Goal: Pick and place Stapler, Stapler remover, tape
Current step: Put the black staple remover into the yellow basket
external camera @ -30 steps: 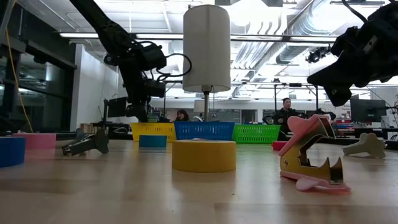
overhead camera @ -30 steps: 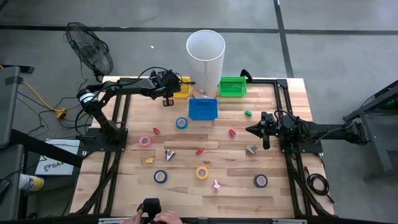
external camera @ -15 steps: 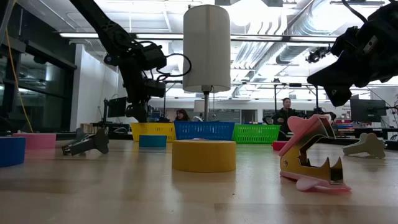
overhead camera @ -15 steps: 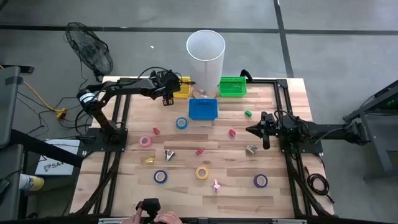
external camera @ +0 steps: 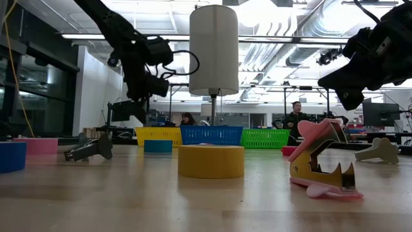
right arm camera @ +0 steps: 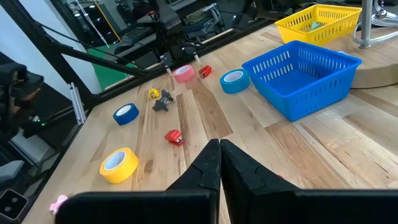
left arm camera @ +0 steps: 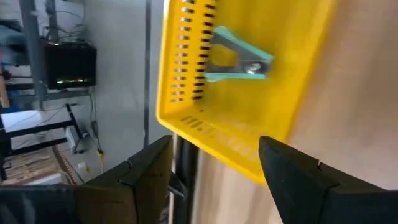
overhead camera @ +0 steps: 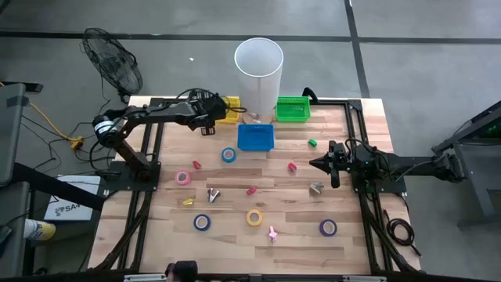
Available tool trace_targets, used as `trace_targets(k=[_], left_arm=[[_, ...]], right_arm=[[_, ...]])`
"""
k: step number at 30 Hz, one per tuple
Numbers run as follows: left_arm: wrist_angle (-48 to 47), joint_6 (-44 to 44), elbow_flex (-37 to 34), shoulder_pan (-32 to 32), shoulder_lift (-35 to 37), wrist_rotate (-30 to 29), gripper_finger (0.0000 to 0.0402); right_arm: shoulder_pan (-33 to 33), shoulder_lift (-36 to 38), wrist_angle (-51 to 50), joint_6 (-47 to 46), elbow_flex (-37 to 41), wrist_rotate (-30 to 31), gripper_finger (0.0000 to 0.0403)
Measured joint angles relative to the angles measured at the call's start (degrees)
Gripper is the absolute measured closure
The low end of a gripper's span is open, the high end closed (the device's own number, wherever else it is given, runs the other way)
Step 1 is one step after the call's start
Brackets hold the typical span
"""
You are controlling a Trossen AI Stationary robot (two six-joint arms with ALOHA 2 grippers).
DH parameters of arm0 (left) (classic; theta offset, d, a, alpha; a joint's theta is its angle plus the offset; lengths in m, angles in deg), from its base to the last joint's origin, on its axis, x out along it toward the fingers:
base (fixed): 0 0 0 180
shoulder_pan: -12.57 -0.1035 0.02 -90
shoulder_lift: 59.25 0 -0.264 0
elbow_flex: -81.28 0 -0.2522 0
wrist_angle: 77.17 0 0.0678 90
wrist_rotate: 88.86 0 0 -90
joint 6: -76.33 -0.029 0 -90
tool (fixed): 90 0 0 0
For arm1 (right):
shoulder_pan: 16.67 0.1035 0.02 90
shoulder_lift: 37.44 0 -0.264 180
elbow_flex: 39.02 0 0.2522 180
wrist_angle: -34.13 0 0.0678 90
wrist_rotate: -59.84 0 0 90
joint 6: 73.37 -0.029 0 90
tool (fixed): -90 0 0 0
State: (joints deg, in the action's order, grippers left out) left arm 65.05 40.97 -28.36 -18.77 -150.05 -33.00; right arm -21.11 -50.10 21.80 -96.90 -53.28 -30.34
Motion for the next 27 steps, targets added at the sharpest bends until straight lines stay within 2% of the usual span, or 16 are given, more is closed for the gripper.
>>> trace_targets(k=[7, 14, 20, 27], left_arm=[[-14.83, 11.90, 0.00, 5.61, 5.17, 0.04, 0.0167], [-29.27, 36.45, 0.00, 12.17, 9.01, 3.50, 0.0167], [-35.51, 56.31, -0.02, 17.13, 9.42, 9.70, 0.0167], [-39.81, 72.02, -0.15, 23.69, 10.04, 10.70, 0.0167]], right_arm=[[-0.01, 0.00, 0.01, 0.00, 0.00, 0.00, 0.0403], [-0.02, 0.00, 0.00, 0.00, 0.00, 0.00, 0.0403], [-0.02, 0.00, 0.02, 0.00, 0.00, 0.00, 0.0403], [-0.02, 0.00, 0.01, 0.00, -0.02, 0.00, 0.0403]])
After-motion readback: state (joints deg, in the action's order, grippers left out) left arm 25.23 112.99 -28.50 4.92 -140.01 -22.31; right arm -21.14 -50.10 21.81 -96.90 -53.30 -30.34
